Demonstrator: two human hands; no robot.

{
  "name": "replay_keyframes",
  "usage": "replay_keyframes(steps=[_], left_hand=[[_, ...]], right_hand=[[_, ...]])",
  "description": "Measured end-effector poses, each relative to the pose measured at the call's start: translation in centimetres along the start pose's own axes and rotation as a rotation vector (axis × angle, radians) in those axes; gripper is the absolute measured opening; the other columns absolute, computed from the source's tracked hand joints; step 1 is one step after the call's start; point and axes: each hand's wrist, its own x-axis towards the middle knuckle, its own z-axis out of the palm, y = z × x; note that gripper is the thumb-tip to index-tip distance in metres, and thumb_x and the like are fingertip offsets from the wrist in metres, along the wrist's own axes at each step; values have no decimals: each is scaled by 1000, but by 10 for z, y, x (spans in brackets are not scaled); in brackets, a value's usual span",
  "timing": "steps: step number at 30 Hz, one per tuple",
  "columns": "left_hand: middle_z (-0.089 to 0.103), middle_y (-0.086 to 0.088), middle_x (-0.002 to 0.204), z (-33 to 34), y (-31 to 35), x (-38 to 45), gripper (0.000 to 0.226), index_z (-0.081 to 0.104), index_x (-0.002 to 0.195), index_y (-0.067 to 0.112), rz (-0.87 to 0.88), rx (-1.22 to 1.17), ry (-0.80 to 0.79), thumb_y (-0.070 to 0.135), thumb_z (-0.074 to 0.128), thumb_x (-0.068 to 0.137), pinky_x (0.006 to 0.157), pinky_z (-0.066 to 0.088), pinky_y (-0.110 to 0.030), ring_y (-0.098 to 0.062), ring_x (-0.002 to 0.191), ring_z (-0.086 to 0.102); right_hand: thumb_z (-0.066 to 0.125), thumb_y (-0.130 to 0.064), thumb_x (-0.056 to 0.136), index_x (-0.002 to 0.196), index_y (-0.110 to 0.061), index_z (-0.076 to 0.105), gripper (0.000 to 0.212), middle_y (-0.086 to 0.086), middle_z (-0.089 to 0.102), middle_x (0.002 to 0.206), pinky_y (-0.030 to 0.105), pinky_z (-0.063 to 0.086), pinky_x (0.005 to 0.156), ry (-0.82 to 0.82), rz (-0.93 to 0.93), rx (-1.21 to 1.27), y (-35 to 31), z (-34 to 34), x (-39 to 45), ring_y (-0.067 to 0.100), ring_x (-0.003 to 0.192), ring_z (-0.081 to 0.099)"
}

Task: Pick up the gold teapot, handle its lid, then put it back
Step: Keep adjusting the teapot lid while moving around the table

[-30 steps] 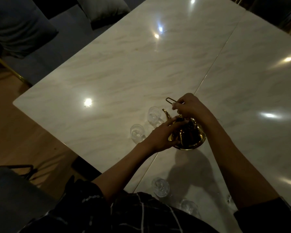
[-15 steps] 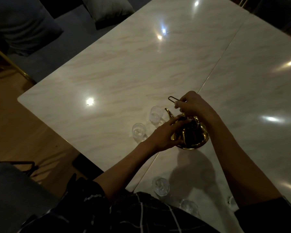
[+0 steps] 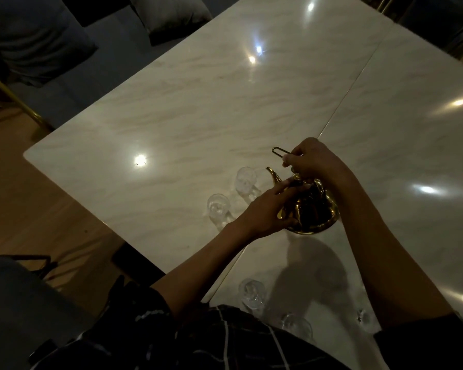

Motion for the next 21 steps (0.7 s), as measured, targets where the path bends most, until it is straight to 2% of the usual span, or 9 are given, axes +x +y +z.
replay_keyframes(steps=[4, 7, 10, 14, 18, 21], left_hand=[[24, -1, 169, 0, 2, 1, 84, 33, 158, 36, 8, -19, 8, 29, 79, 88, 99, 57, -51, -29, 144, 47], [23, -1, 170, 0, 4, 0, 85, 32, 158, 37, -2, -14, 12, 28, 79, 88, 98, 57, -51, -29, 144, 46], [22, -1, 170, 1, 4, 0, 86, 28, 158, 41, 2, -6, 18, 30, 78, 89, 97, 58, -52, -29, 144, 46], [21, 0, 171, 2, 7, -1, 87, 28, 158, 42, -1, -5, 31, 29, 78, 88, 96, 58, -52, -29, 144, 47], [21, -1, 170, 3, 8, -2, 86, 28, 158, 41, -4, -8, 35, 29, 79, 89, 95, 59, -52, -30, 144, 47], [20, 0, 171, 1, 9, -3, 87, 26, 157, 44, -12, -3, 30, 31, 78, 89, 95, 59, -53, -30, 144, 47]], right_hand=[[60, -23, 94, 99, -3, 76, 26, 11, 69, 82, 25, 52, 64, -5, 12, -11, -2, -2, -2, 29, 86, 72], [61, -22, 94, 100, -3, 76, 25, 11, 69, 83, 27, 52, 63, -12, 18, -11, -4, -3, -3, 30, 86, 72], [61, -22, 94, 102, -3, 75, 26, 10, 68, 82, 23, 49, 57, -23, 27, -22, -6, -5, -4, 29, 85, 71], [61, -22, 94, 102, -2, 75, 26, 13, 70, 85, 25, 52, 59, -29, 24, -16, -7, -7, -5, 29, 82, 71], [60, -22, 94, 102, -3, 76, 26, 2, 64, 70, 22, 45, 53, -29, 24, -40, -9, -8, -6, 22, 72, 66], [60, -22, 94, 102, -2, 76, 26, 2, 63, 70, 22, 45, 53, -33, 19, -43, -10, -9, -8, 23, 75, 67]])
